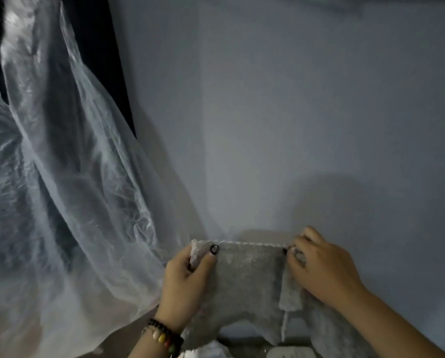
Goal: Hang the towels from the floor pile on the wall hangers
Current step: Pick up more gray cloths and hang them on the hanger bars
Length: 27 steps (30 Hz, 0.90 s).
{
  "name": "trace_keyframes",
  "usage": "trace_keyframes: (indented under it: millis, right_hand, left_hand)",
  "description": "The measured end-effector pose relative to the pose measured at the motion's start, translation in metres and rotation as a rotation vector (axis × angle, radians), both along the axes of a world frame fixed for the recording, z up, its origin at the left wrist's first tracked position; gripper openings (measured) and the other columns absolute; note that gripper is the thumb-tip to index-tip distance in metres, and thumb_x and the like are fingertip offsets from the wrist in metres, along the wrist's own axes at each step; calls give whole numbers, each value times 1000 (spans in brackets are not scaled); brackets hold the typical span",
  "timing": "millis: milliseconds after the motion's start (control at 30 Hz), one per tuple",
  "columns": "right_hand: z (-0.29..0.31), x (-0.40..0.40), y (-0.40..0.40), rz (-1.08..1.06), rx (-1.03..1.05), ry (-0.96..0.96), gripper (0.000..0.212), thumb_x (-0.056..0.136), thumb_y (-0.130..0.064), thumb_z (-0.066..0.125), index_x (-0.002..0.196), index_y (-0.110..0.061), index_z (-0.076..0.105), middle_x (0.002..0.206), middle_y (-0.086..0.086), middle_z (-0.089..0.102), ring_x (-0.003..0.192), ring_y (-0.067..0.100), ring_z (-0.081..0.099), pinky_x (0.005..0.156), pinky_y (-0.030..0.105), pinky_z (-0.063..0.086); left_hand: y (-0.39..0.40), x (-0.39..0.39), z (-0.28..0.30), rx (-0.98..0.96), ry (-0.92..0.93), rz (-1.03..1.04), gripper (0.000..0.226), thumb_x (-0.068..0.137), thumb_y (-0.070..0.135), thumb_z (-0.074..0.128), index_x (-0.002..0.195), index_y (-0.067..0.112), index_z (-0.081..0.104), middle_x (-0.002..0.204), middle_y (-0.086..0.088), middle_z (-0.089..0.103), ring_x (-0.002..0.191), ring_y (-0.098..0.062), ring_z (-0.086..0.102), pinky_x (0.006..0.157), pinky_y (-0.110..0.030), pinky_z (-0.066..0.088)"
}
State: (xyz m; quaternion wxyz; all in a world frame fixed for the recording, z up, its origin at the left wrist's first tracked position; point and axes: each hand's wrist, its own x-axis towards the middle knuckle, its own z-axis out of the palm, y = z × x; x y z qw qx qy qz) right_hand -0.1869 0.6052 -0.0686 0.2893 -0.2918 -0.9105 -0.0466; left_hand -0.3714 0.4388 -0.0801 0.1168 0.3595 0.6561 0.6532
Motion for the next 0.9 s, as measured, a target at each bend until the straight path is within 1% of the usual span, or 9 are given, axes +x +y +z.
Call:
trace_keyframes:
  millis: [67, 133, 267, 333, 433, 533, 600, 700, 900]
  right_hand:
    - [11, 14, -12, -42, 2, 19, 25, 82, -26, 60, 65, -23, 43, 73, -8, 37, 39, 13, 36, 37, 15, 15]
    - [16, 30, -24, -99, 9, 19, 22, 80, -25, 67, 66, -20, 51, 73, -6, 44, 40, 15, 43, 35, 19, 24]
    - [9, 60, -49, -201, 6, 15, 21, 77, -24, 72, 66, -19, 56, 73, -5, 49, 42, 17, 47, 34, 28, 38]
    - [4, 75, -59, -214, -21, 35, 21, 76, -23, 74, 65, -18, 57, 73, -5, 50, 43, 17, 49, 34, 30, 41]
    - [7, 96, -71, -251, -43, 49, 19, 79, -24, 71, 66, -17, 58, 74, -5, 52, 47, 18, 52, 39, 33, 45]
    - [16, 119, -78, -314, -89, 63, 21, 85, -32, 60, 70, -17, 58, 79, -5, 51, 56, 18, 54, 50, 35, 49]
    - [22, 137, -80, -344, -103, 74, 24, 85, -35, 54, 70, -16, 55, 79, -5, 49, 59, 19, 54, 53, 34, 49]
    - [27, 170, -80, -375, -111, 72, 25, 85, -36, 53, 70, -16, 54, 79, -4, 49, 59, 19, 53, 53, 33, 49]
    - [29, 266, -89, -455, -188, 98, 27, 85, -34, 54, 70, -12, 55, 78, -4, 50, 63, 18, 53, 57, 34, 49]
  left_hand:
    - [-6, 8, 9, 35, -32, -43, 33, 91, 19, 64, 66, 1, 53, 53, 4, 44, 51, -6, 40, 49, -23, 35]
    - [-9, 18, 16, 81, -60, -82, 33, 91, 22, 63, 75, -7, 56, 60, -6, 49, 57, -12, 47, 54, -27, 39]
    - [-13, 42, 33, 118, -11, -170, 22, 91, 19, 63, 76, 2, 67, 65, -16, 61, 61, -13, 56, 55, -28, 46]
    - [-14, 54, 42, 123, 36, -188, 19, 91, 17, 63, 76, 7, 69, 64, -9, 64, 58, -13, 58, 54, -28, 48]
    - [-17, 73, 48, 136, 67, -212, 15, 91, 18, 64, 80, 9, 71, 74, -13, 70, 67, -25, 66, 62, -40, 54]
    - [-22, 92, 53, 149, 101, -228, 20, 91, 21, 64, 75, 10, 68, 62, -19, 58, 56, -18, 52, 50, -38, 44]
    - [-23, 105, 56, 153, 79, -247, 22, 91, 22, 64, 71, 12, 66, 55, -7, 48, 52, -15, 43, 46, -29, 36]
    - [-20, 133, 60, 143, 39, -267, 25, 90, 25, 64, 67, 15, 62, 50, 0, 37, 44, -16, 32, 42, -28, 28]
    - [-4, 224, 66, 168, -1, -388, 22, 92, 27, 62, 87, 6, 69, 61, -11, 46, 55, -19, 39, 50, -35, 34]
